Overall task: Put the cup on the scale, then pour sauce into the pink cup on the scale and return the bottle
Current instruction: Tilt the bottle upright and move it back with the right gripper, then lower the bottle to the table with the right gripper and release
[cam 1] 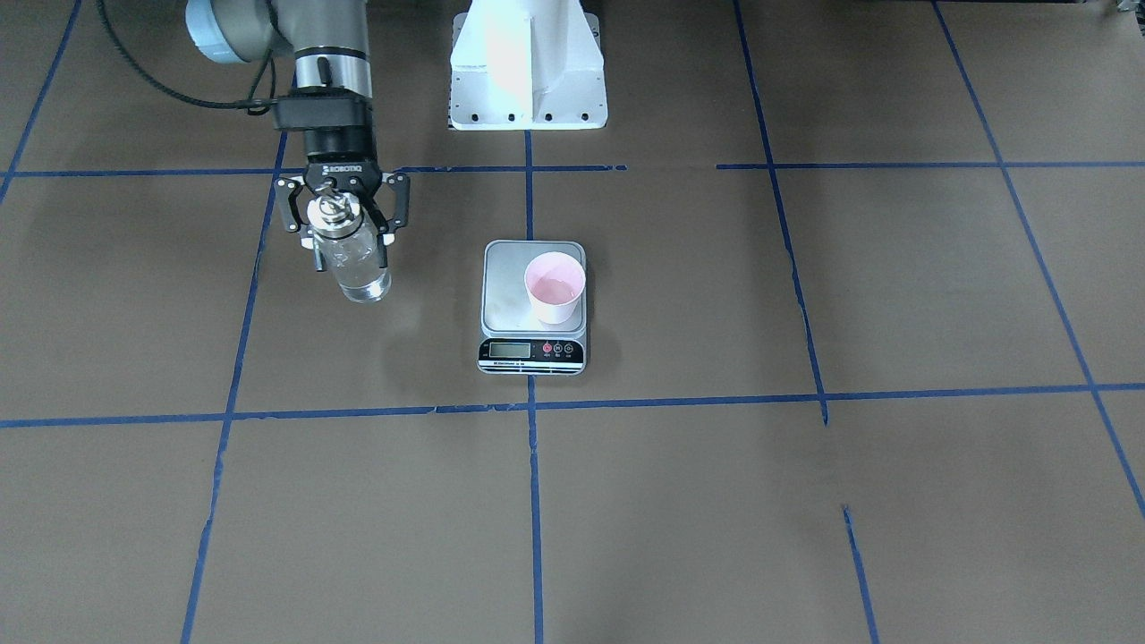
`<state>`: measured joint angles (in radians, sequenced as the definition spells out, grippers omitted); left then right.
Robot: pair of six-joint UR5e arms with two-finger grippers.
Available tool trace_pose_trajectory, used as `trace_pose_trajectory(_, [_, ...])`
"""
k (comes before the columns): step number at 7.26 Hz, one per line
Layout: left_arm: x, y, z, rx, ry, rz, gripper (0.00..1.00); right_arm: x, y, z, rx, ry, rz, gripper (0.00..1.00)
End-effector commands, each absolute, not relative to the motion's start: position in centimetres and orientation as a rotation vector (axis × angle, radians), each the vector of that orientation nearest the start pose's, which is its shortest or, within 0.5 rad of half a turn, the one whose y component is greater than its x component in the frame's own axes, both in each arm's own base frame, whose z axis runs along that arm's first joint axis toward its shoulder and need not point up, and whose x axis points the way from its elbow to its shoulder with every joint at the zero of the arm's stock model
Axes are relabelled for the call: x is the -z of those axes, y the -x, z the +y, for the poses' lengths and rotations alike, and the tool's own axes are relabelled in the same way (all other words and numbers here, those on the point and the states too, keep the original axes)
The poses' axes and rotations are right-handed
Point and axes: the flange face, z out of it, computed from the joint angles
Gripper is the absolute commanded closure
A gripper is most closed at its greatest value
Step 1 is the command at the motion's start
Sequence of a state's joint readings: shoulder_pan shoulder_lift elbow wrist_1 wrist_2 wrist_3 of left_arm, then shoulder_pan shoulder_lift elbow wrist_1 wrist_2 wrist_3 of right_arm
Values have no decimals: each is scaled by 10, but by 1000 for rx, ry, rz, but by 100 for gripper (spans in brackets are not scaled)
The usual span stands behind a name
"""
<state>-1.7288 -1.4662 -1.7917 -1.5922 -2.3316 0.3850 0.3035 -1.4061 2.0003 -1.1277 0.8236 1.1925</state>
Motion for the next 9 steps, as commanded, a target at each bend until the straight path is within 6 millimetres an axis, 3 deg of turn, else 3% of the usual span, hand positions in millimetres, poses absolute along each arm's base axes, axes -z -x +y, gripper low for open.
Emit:
trace_pose_trajectory(1, [-598,135,-437,-268,-330,699,0,-400,388,-333,-349,-968,-684,100])
trace_pose_trajectory(3, [-597,135,-438,-269,-333,698,0,-439,398,-336,-358,-971,-698,100])
trace_pose_trajectory(4, [-598,135,-437,-268,-330,699,0,-445,399,-337,-365,-979,-700,100])
trace_pose_trajectory(9, [-599,135,-437,-267,-328,700,0,-448,402,-334,-360,-983,-692,100])
